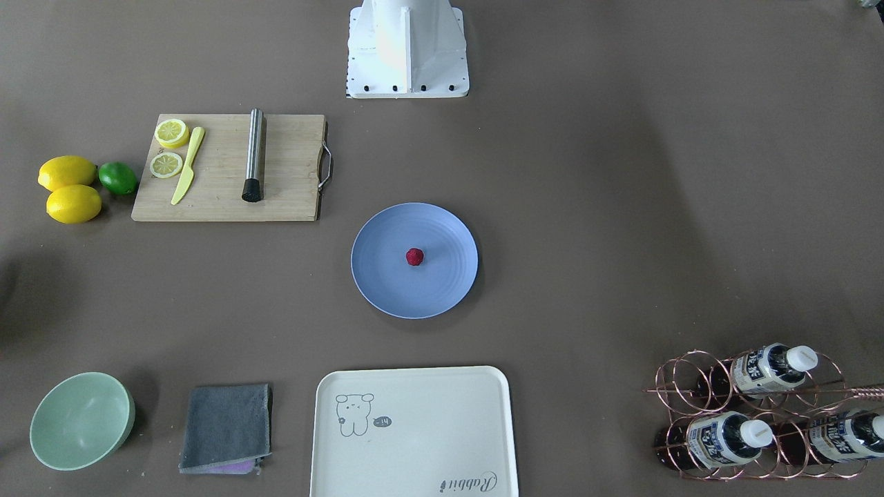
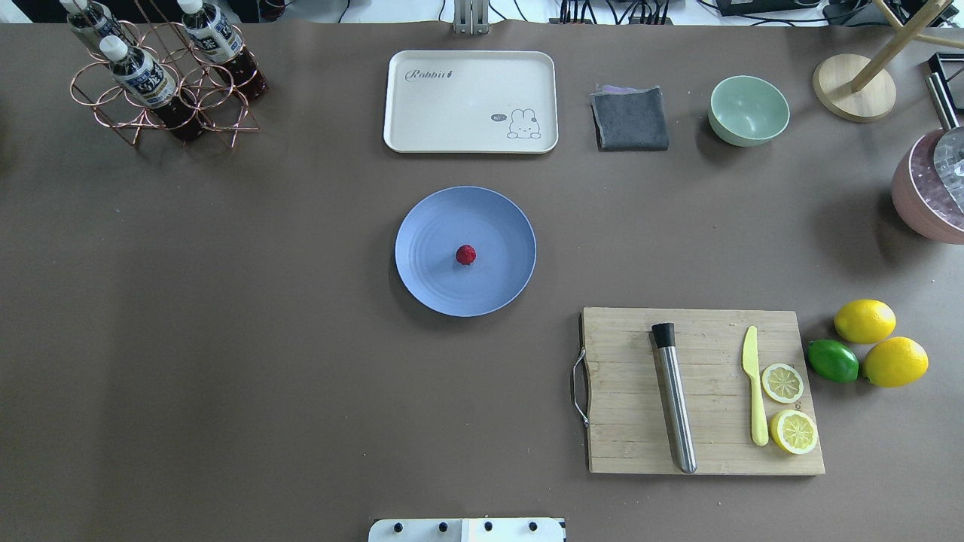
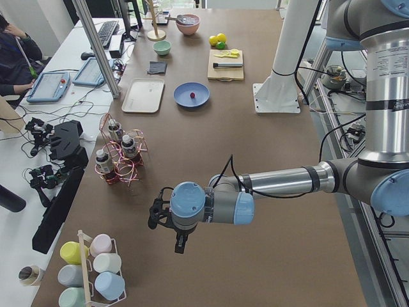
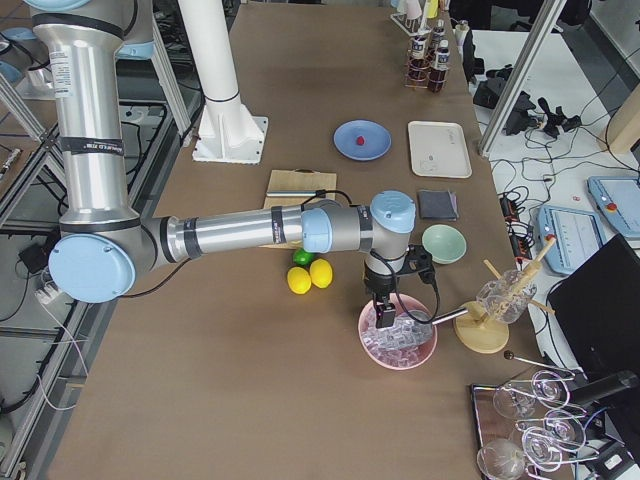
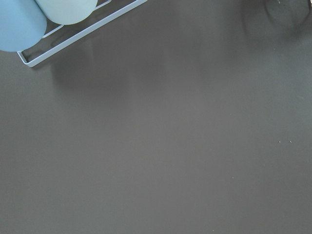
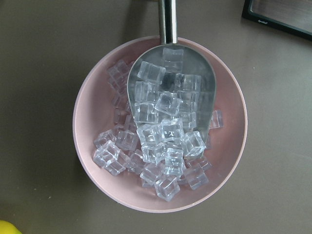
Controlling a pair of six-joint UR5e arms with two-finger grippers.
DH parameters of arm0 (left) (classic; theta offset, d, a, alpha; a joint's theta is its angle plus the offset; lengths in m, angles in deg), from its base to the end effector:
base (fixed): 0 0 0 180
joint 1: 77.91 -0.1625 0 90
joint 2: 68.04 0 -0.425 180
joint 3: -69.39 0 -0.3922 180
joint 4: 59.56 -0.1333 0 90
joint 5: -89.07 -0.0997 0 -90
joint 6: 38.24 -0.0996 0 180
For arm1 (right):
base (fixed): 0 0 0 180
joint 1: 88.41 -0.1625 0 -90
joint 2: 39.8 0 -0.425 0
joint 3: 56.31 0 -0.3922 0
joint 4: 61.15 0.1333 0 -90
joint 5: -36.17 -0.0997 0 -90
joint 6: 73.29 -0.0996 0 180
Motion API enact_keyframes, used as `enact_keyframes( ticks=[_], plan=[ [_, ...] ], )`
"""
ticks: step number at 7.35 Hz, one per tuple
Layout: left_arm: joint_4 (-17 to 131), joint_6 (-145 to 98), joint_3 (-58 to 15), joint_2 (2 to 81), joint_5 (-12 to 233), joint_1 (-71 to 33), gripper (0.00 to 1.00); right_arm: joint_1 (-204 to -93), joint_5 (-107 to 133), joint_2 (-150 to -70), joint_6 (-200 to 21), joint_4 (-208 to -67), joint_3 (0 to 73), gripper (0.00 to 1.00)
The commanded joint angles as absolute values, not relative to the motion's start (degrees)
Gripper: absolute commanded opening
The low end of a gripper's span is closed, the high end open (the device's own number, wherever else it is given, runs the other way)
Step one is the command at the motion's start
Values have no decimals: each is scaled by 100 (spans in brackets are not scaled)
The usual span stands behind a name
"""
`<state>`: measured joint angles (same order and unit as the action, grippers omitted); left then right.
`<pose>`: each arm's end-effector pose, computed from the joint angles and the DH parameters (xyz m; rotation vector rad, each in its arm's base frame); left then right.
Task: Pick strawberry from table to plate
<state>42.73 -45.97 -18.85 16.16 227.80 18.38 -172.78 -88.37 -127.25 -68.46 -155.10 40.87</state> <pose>-0.1075 -0.4415 0.6942 0.1807 0.8343 0.0587 0.0261 -0.5180 0.5924 0.0938 -0.6041 -0.2073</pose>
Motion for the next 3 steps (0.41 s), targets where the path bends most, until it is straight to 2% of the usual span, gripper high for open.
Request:
enact_keyframes(
  ticks=[1,3],
  plan=[
    [4275,-4597,-1886,1616,22776,1833,98,-17278,-8837,-12725,-6846,-15510,4098,100],
    [4275,-4597,-1886,1616,22776,1833,98,-17278,-8837,-12725,-6846,-15510,4098,100]
  ],
)
